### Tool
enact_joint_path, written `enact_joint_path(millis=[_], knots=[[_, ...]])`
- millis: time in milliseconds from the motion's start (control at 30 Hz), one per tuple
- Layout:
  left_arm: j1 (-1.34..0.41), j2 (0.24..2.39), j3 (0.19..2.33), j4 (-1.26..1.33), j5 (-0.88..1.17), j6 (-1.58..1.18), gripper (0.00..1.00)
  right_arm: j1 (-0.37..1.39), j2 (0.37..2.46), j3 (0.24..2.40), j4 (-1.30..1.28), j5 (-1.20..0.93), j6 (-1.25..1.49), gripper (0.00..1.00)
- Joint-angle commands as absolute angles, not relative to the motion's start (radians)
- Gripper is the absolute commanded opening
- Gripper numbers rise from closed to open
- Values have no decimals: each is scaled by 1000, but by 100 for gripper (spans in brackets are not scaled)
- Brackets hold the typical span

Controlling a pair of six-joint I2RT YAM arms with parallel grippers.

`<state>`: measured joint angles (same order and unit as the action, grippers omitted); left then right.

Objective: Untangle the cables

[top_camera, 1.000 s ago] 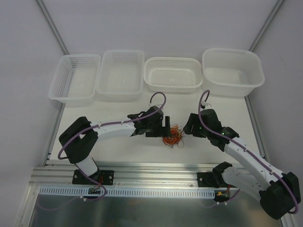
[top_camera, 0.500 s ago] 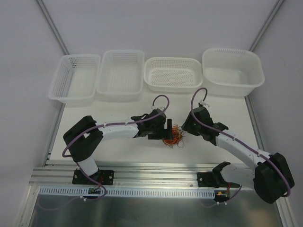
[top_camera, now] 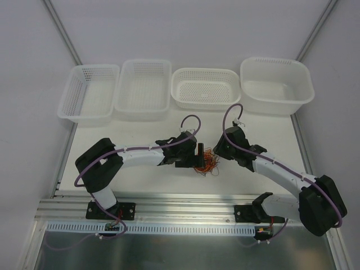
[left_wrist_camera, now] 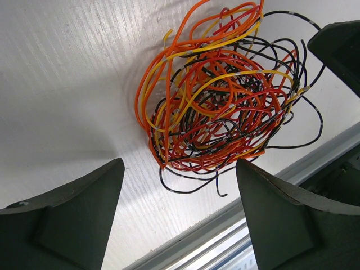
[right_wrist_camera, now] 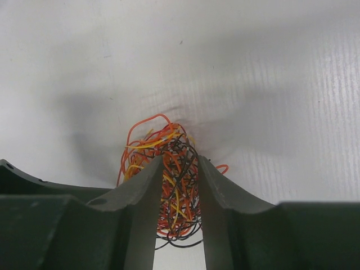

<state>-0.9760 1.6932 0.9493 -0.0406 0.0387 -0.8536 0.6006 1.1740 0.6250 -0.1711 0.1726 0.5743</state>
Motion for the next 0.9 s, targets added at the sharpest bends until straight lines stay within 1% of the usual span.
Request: enact_joint_path(millis=[0,167,267,300,367,400,433,700,867], knots=[[-985,1694,945,-17,14,-862,81,612,1195,661,-135,193,594,34],[-985,1698,940,-17,11,-867,81,621,1213,660,-132,195,594,28],[-985,1701,939,-17,9,-867,81,624,1206,664,-136,186,600,18],[-985,1701,936,-17,5,-868,81,623,1200,670,-153,184,598,9],[-986,1700,925,-18,5,-874,80,626,1169,686,-173,186,591,3],[-985,1700,919,-20,2,-883,79,624,1155,693,-201,186,588,1],[-985,1700,913,-21,-23,-891,78,626,1140,702,-218,190,586,1],[-982,1758,925,-72,-31,-933,74,626,1005,804,-362,173,532,1],[-976,1776,931,-92,-43,-950,67,624,928,860,-414,152,505,1]])
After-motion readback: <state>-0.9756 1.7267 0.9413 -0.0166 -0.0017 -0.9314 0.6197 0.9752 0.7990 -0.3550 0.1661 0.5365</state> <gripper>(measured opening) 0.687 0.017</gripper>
